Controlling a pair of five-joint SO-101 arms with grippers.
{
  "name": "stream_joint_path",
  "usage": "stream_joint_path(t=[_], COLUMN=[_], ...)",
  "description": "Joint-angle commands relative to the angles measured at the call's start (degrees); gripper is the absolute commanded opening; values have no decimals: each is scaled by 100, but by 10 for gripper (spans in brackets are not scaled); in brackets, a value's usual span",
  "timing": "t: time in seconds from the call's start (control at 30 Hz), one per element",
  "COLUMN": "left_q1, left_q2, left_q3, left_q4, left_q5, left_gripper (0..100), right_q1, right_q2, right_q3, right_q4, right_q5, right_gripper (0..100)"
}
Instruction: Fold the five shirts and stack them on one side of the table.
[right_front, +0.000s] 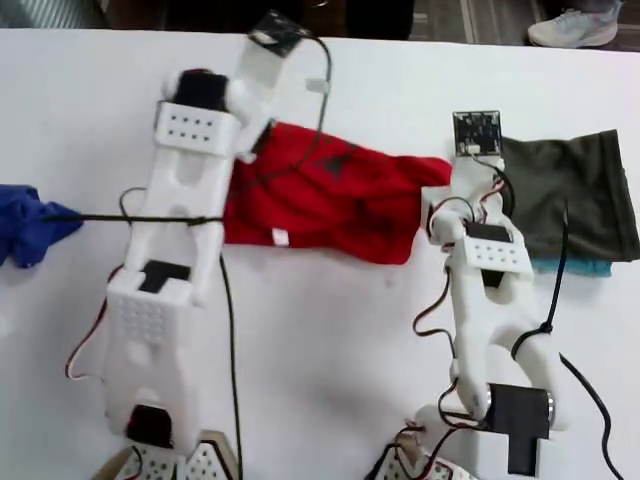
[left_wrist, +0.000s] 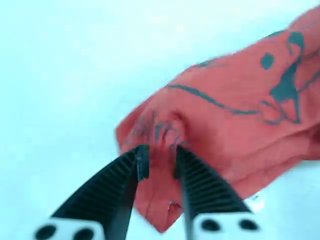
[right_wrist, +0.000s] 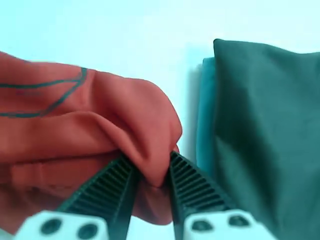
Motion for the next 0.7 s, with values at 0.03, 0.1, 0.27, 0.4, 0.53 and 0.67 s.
stream_joint_path(t=[0.03,0.1,0.27,0.4,0.53,0.67], left_q1=[-369,-519,-123,545,949,1055], left_q2=[-53,-88,-70,-273,-396,-396], left_q3=[-251,-303,-251,549,1288,1815], left_q4=[-35,-62,1037,1178,1099,1064], left_q5=[-44,-44,-396,-545,-580,-554], left_gripper=[166,166,165,164,164,146], right_q1=[-31,-31,57,251,497,585], right_q2=[-31,-31,-31,-31,-31,-40], right_q3=[114,141,149,132,114,97], right_q4=[-119,-119,-84,-119,-119,-119], right_q5=[-44,-44,-53,-53,-53,-53], right_gripper=[21,21,21,21,21,21])
